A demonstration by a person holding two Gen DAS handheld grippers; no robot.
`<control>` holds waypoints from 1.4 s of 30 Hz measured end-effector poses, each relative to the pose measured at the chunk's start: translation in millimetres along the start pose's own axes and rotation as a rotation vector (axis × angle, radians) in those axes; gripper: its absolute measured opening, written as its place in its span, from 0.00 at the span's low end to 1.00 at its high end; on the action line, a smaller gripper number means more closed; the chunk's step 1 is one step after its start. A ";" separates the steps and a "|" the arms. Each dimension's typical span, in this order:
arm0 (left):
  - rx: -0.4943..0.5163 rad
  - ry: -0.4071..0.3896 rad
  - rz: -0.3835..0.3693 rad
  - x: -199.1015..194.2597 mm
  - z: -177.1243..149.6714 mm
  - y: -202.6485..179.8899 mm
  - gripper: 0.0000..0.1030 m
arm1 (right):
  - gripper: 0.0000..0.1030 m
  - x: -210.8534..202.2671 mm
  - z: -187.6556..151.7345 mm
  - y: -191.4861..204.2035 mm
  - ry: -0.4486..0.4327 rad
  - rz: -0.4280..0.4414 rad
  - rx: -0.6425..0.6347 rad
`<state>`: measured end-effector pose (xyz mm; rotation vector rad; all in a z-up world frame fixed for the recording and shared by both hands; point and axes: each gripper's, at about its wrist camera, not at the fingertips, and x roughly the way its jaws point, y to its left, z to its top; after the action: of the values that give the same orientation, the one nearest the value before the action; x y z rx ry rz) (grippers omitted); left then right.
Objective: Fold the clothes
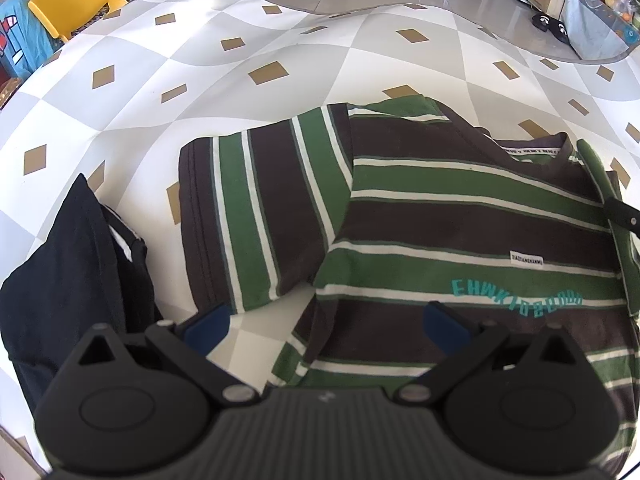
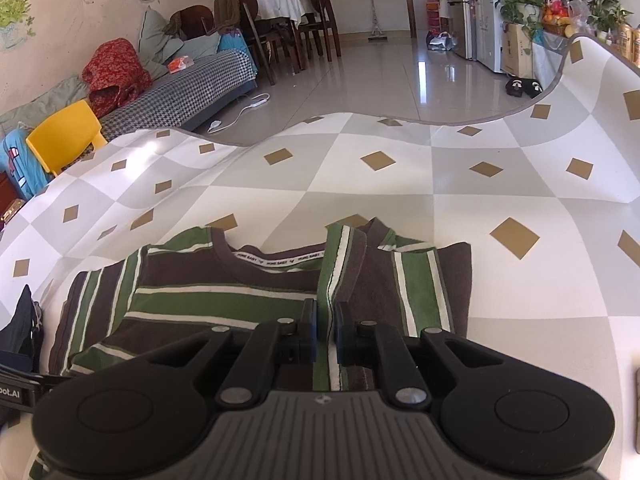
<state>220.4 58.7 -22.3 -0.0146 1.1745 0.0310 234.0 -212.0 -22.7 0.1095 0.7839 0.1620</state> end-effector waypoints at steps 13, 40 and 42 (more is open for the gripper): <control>-0.062 -0.010 0.032 1.9 11.4 22.3 1.00 | 0.26 18.2 -13.8 15.7 0.124 0.036 -0.014; -0.206 -0.062 0.028 38.0 51.6 102.6 1.00 | 0.33 -16.7 -22.0 36.1 0.251 -0.064 0.109; -0.197 -0.061 0.009 42.9 52.3 101.4 1.00 | 0.33 -21.0 -24.3 43.2 0.251 -0.049 0.104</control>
<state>281.9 162.2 -41.3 -0.1810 1.1071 0.1540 197.6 -172.6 -18.4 0.1702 1.0452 0.0889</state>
